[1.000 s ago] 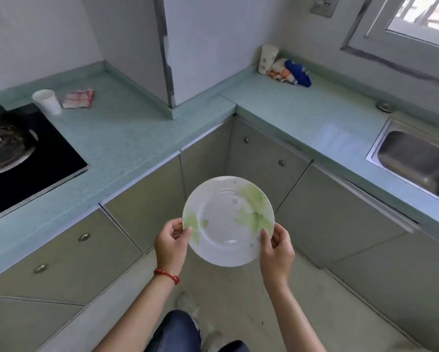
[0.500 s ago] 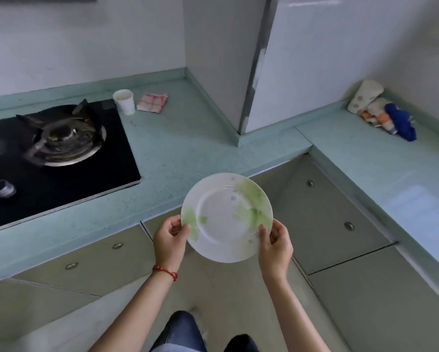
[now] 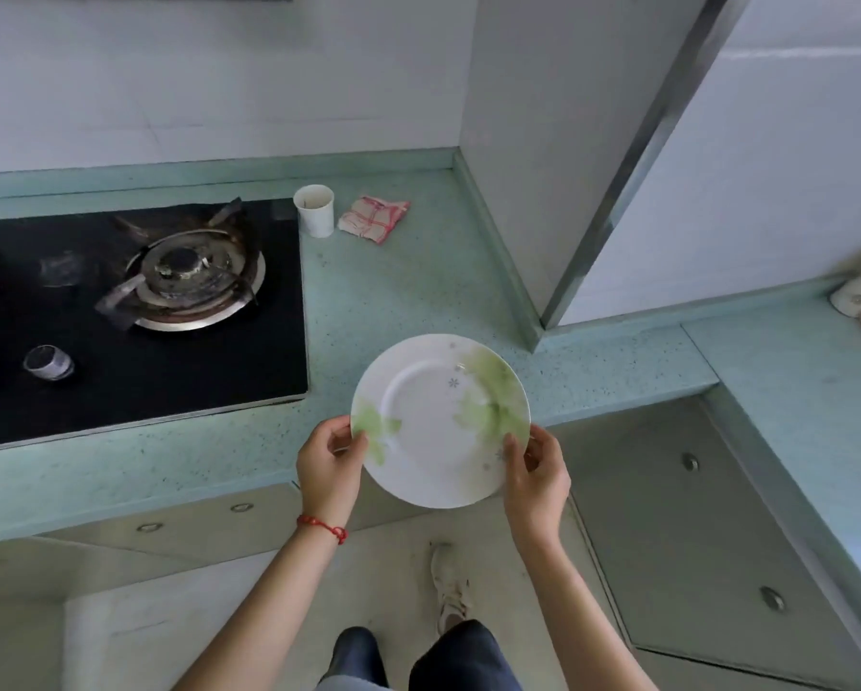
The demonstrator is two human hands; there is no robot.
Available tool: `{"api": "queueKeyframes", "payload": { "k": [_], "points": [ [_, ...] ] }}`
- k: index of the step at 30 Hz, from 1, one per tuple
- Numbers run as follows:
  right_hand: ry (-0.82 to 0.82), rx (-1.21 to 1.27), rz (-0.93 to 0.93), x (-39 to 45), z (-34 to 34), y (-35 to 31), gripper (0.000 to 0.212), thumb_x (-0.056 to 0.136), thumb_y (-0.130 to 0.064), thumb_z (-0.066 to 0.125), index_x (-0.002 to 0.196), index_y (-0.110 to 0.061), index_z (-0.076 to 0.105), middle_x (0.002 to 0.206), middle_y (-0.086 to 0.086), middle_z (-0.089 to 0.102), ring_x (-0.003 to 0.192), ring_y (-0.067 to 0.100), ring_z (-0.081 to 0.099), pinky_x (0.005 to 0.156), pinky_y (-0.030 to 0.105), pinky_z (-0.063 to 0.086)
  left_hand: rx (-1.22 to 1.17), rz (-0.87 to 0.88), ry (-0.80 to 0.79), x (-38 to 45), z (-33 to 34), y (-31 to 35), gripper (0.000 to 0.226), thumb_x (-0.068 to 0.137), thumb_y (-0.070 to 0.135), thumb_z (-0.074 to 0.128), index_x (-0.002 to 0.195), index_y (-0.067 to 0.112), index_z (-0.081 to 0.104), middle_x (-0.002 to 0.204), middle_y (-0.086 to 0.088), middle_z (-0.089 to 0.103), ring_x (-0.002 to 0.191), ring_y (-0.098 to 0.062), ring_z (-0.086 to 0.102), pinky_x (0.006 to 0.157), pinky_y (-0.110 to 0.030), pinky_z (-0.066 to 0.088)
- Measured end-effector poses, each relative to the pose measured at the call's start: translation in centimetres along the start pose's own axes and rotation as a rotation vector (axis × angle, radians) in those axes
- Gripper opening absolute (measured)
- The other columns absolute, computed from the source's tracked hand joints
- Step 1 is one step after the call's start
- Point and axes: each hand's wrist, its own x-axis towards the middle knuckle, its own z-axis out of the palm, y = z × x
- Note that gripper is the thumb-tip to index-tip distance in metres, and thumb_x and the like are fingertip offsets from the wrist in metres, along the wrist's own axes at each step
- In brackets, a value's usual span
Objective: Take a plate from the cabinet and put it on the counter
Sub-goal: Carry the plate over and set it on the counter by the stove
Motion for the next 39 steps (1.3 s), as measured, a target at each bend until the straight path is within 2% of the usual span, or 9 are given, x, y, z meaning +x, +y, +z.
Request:
{"api": "queueKeyframes", "payload": {
  "k": [2,5,8,10,13,17,25,31,39],
  "points": [
    [-0.046,-0.016,-0.013,2.6,0.4,-0.3,0.027,0.087,-0.018,0.058,0.113,-0.008,0.057,0.071,-0.011,0.059,0.065,-0.002,0.055,0.057,0.002,0.041,-0.007,-0.017,0.048,1.1,1.6,0.3,0.015,0.078,-0.004,0.061,0.092,0.001,0.063,0.085,-0.01,0.064,0.075,-0.009,0.059,0.059,-0.003,0.046],
    [-0.127,-0.038,-0.031,6.5,0.7,-1.0,0.025,0.089,-0.021,0.056,0.112,-0.012,0.057,0.07,-0.012,0.058,0.065,-0.001,0.055,0.056,0.008,0.042,-0.025,-0.047,0.096,2.4,4.0,1.2,0.014,0.079,-0.003,0.061,0.092,0.004,0.062,0.085,-0.008,0.064,0.079,-0.02,0.06,0.066,-0.016,0.047],
    [-0.206,-0.04,-0.027,9.8,1.2,-1.5,0.024,0.09,-0.021,0.054,0.112,-0.013,0.055,0.072,-0.001,0.06,0.066,0.012,0.056,0.059,0.016,0.042,-0.006,-0.062,0.143,3.5,5.8,1.8,0.014,0.079,-0.001,0.062,0.091,0.005,0.062,0.084,-0.007,0.063,0.08,-0.019,0.059,0.067,-0.017,0.046],
    [-0.25,-0.059,-0.037,11.4,1.8,-1.6,0.024,0.09,-0.02,0.054,0.112,-0.012,0.055,0.074,0.006,0.06,0.065,0.017,0.055,0.055,0.014,0.042,0.005,-0.074,0.186,4.1,6.6,2.0,0.014,0.079,-0.001,0.062,0.093,0.002,0.063,0.086,-0.009,0.063,0.081,-0.02,0.059,0.067,-0.016,0.046],
    [-0.295,-0.086,-0.043,13.2,2.8,-1.6,0.022,0.09,-0.019,0.053,0.11,-0.012,0.056,0.066,-0.002,0.056,0.054,0.002,0.05,0.047,0.006,0.039,0.019,-0.096,0.234,5.1,7.4,2.0,0.014,0.079,-0.001,0.062,0.093,0.001,0.063,0.086,-0.009,0.063,0.08,-0.019,0.059,0.061,-0.006,0.047],
    [-0.337,-0.107,-0.067,14.8,4.3,-1.7,0.021,0.089,-0.017,0.054,0.108,-0.008,0.057,0.055,-0.006,0.044,0.044,-0.003,0.043,0.043,0.01,0.037,0.026,-0.117,0.266,6.8,7.7,1.8,0.015,0.078,-0.002,0.062,0.093,-0.001,0.063,0.084,-0.01,0.062,0.078,-0.019,0.058,0.058,0.001,0.044],
    [-0.357,-0.172,-0.076,16.8,8.6,-1.7,0.026,0.089,-0.017,0.055,0.111,-0.003,0.056,0.053,-0.007,0.043,0.042,-0.003,0.045,0.039,0.011,0.035,0.057,-0.159,0.253,11.1,7.4,0.5,0.016,0.079,-0.003,0.062,0.094,-0.002,0.063,0.088,-0.014,0.064,0.081,-0.025,0.059,0.065,-0.017,0.045],
    [-0.355,-0.223,-0.067,18.2,11.6,-1.5,0.026,0.089,-0.018,0.055,0.111,-0.004,0.055,0.057,-0.005,0.051,0.046,0.002,0.048,0.04,0.011,0.037,0.087,-0.19,0.229,14.6,7.4,-0.1,0.018,0.081,-0.002,0.059,0.099,-0.002,0.062,0.088,-0.011,0.061,0.083,-0.022,0.057,0.06,-0.007,0.046],
    [-0.344,-0.263,-0.028,19.8,14.1,-1.5,0.024,0.089,-0.017,0.054,0.11,-0.005,0.055,0.062,-0.004,0.055,0.054,0.007,0.05,0.042,0.009,0.039,0.115,-0.237,0.192,17.8,7.8,-0.2,0.02,0.082,0.0,0.058,0.102,-0.001,0.061,0.089,-0.01,0.061,0.083,-0.02,0.057,0.064,-0.014,0.043]
  ]
}}
